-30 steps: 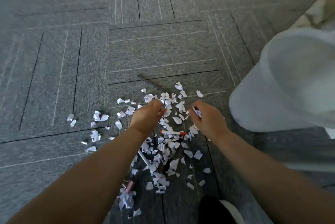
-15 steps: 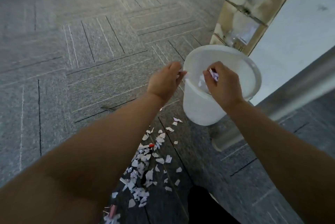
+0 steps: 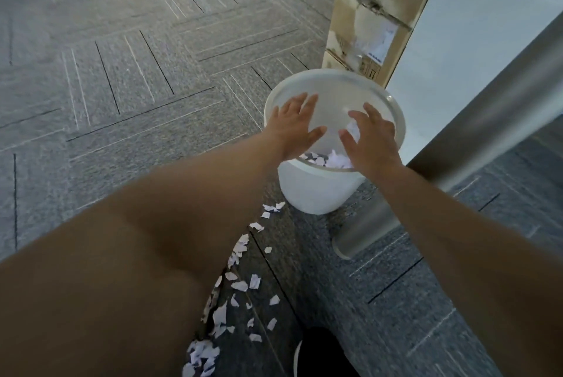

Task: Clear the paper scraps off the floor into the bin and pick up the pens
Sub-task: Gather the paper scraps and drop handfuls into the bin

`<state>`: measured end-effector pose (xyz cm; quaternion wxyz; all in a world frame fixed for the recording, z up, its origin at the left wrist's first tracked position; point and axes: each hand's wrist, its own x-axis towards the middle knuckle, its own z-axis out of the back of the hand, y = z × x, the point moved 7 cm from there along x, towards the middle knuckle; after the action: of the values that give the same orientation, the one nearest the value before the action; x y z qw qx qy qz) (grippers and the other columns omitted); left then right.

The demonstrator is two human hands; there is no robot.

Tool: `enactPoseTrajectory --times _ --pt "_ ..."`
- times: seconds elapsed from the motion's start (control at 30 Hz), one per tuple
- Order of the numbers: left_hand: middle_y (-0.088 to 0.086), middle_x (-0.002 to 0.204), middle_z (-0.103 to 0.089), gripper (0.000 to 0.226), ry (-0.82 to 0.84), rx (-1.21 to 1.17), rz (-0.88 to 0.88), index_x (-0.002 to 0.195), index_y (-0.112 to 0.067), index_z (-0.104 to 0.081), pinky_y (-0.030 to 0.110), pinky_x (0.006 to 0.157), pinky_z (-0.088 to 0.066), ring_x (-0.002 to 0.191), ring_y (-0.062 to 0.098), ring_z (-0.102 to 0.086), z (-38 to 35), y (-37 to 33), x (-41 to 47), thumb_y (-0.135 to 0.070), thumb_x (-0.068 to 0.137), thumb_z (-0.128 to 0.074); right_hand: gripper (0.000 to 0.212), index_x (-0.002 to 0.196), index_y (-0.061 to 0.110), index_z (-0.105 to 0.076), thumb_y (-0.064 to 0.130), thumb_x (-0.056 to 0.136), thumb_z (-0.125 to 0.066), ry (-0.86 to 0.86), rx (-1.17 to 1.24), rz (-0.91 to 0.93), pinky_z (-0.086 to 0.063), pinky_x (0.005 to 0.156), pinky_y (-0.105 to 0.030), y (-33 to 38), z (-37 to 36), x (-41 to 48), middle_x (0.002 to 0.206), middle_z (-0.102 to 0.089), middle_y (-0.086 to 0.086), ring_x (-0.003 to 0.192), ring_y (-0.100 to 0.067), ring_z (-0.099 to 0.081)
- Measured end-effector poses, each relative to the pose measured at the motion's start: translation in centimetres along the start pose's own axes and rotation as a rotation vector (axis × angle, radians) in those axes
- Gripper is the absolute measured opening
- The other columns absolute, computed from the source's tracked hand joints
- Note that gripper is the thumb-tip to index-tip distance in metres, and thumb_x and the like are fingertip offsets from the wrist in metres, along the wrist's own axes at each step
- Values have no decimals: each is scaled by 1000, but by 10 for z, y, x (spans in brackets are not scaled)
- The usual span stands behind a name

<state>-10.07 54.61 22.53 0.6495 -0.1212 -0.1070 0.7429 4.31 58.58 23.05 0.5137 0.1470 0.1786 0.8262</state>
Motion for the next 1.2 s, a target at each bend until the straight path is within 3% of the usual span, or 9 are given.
enactPoseTrajectory --times 0.17,0.27,0.47,0.67,0.77,0.83,0.97,1.07,1.2 --pt "12 145 -32 50 -138 -114 -143 138 -9 -29 36 109 -24 134 26 -28 20 -10 -9 -32 95 -40 35 123 12 -46 24 91 -50 -148 84 147 -33 101 -46 15 12 -11 136 -44 -11 121 -33 -39" --pt "15 132 -46 41 -275 -170 -174 127 -5 -43 40 102 -36 121 30 -43 32 -9 -19 -27 93 -42 30 116 8 -50 18 88 -54 -218 127 245 -40 95 -47 31 19 -24 124 -54 -14 111 -33 -47" --pt "17 119 -53 38 -481 -99 -62 112 -6 -52 44 88 -44 106 33 -52 23 38 -74 -30 86 -40 24 104 10 -49 18 81 -47 -282 67 502 -41 78 -35 70 5 -62 104 -61 -13 92 -28 -53" --pt "17 125 -49 52 -224 -72 143 119 -6 -49 49 92 -43 111 35 -49 -38 105 -136 -41 85 -32 15 96 9 -50 12 82 -50 -130 46 723 -43 69 -34 110 -56 -106 95 -61 -14 82 -26 -54" --pt "14 141 -35 48 -62 -21 252 131 -9 -38 46 104 -30 126 33 -36 -71 129 -160 -35 91 -42 21 101 7 -53 13 81 -51 58 83 658 -49 67 -39 101 -104 -108 101 -60 -15 83 -32 -55" --pt "12 148 -23 53 32 5 308 138 -13 -28 46 111 -21 135 32 -23 -93 144 -177 -36 93 -42 30 113 7 -52 14 84 -55 186 96 517 -50 78 -47 82 -139 -101 115 -56 -16 98 -36 -52" --pt "7 155 -1 61 204 20 475 144 -19 -10 50 114 -6 142 25 2 -136 184 -215 -44 94 -34 56 140 15 -28 36 91 -47 429 -28 270 -24 111 -45 44 -207 -90 149 -25 -12 135 -31 -20" --pt "5 155 6 65 265 27 585 145 -23 -2 53 113 -6 141 27 9 -154 208 -236 -50 93 -31 67 145 20 -9 47 92 -40 512 -119 231 -11 116 -42 35 -239 -79 155 -3 -8 141 -28 -3" --pt "4 154 11 68 297 -16 714 145 -26 3 54 112 -3 140 29 14 -170 228 -252 -54 92 -30 74 145 19 1 49 91 -39 553 -117 214 -5 115 -40 33 -269 -69 155 8 -8 142 -26 6"
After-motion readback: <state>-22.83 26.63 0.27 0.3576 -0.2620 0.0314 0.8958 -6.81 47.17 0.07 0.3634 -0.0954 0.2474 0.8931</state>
